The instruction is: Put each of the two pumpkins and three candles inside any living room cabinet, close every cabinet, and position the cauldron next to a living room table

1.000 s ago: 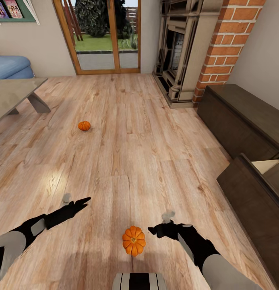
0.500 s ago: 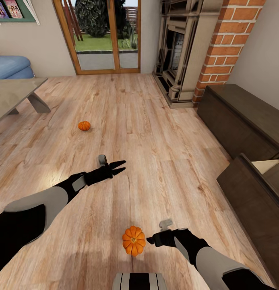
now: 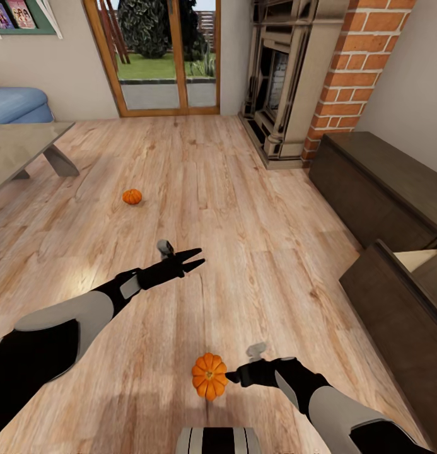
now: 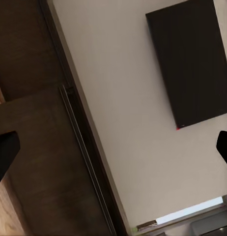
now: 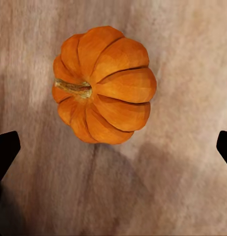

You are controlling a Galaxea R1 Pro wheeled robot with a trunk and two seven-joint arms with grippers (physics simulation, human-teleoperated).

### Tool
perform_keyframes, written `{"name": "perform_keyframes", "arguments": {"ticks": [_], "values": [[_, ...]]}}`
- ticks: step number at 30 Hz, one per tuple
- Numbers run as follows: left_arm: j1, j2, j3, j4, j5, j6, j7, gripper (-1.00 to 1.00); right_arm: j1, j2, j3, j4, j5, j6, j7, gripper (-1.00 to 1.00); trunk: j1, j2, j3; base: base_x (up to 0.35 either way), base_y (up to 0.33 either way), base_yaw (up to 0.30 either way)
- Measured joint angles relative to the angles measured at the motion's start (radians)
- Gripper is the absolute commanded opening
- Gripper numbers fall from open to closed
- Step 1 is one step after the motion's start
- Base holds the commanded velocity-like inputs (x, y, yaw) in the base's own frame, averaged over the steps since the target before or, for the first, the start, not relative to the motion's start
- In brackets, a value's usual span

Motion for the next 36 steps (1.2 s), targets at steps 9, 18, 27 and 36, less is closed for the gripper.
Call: {"name": "perform_keyframes", "arguments": {"ticks": [9,18,27,36], "values": [[0.000,-0.005,0.001,-0.002,-0.002,0.003,-0.006,1.00,-0.001,-0.002,-0.003,-0.009,-0.001,-0.002,0.065,1.00,-0.011,0.021,0.009,-0.032,0.000,0.000],[0.000,-0.028,0.000,-0.008,-0.005,0.001,-0.005,1.00,-0.001,-0.004,-0.005,-0.026,-0.001,-0.003,0.069,1.00,-0.046,0.084,0.038,0.000,0.000,0.000],[0.000,-0.030,0.000,-0.009,-0.006,0.001,-0.004,1.00,-0.001,-0.003,-0.006,-0.048,-0.002,-0.003,0.070,1.00,-0.080,0.147,0.066,0.000,0.000,0.000],[0.010,-0.005,-0.001,-0.009,0.001,0.001,-0.045,1.00,0.000,-0.003,-0.006,-0.048,-0.002,-0.003,0.069,1.00,-0.084,0.154,0.069,0.000,0.000,0.000]]}}
